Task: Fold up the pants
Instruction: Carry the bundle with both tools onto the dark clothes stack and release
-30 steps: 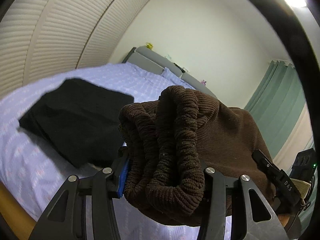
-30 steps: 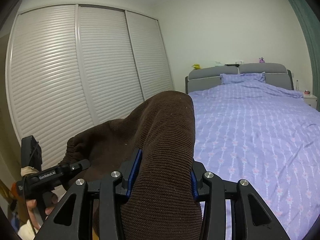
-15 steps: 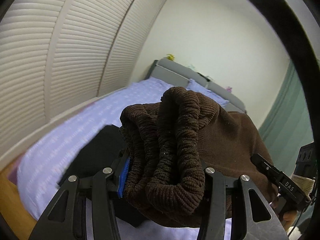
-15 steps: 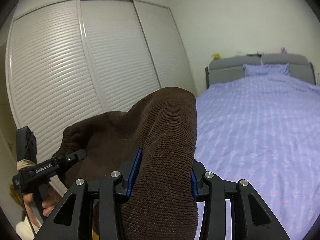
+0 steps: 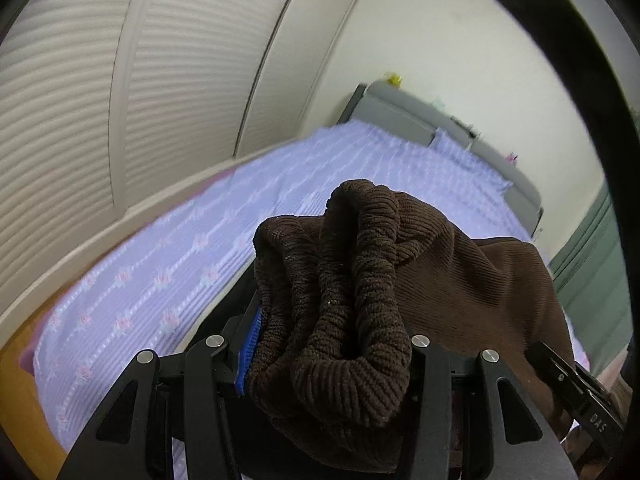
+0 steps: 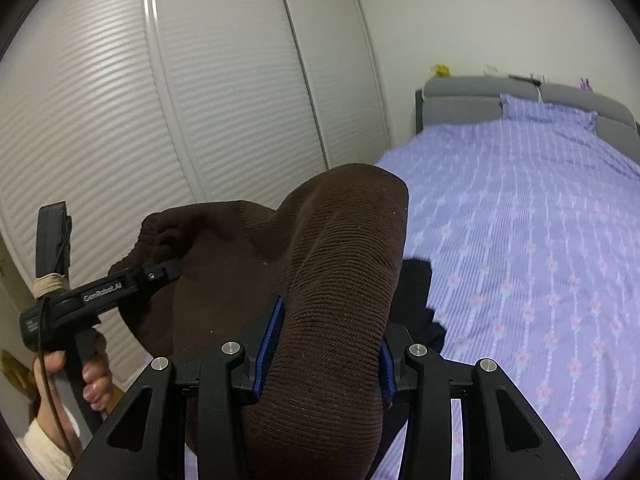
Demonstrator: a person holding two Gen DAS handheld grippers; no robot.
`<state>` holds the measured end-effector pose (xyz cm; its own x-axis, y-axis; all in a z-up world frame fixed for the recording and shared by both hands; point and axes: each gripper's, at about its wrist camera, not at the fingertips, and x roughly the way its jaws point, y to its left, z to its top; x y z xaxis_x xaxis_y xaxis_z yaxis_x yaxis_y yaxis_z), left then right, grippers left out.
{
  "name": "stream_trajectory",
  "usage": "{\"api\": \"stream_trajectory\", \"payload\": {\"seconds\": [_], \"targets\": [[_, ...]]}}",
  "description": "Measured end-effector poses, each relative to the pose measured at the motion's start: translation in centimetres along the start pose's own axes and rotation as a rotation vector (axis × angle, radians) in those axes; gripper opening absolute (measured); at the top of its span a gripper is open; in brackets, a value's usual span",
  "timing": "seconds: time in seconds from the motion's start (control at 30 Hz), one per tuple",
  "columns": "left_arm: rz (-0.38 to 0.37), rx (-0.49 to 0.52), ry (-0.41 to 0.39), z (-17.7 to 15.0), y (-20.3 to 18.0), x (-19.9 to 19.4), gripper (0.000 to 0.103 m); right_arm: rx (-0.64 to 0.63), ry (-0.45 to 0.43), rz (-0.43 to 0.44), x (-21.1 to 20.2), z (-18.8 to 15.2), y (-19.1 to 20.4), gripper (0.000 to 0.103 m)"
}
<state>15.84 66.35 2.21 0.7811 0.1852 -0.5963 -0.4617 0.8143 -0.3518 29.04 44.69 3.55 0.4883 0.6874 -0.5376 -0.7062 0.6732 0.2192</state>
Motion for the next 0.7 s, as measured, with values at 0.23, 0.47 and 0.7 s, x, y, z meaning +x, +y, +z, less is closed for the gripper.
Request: {"api": "stream_trajectory", "payload": {"seconds": [0.23,0.47,0.7], "targets": [[0.074,0.086,0.018,-2.4,-1.2,2.9,0.061,0.068,0.079,-0.029,3.8,-3.1,-2.7,0.045],[0.115,0.015,0.036,-2.3,0.6,2.8,0.092,0.027,0.051,-0.082,3.6,-3.5,-3.3,0.073],[0.292,0.229,-0.081,-2.8,-3.8,-1.1,0.098,-0.086,-0.051,-0.099,-0.4,-2.5,-0.6,0.080]]}}
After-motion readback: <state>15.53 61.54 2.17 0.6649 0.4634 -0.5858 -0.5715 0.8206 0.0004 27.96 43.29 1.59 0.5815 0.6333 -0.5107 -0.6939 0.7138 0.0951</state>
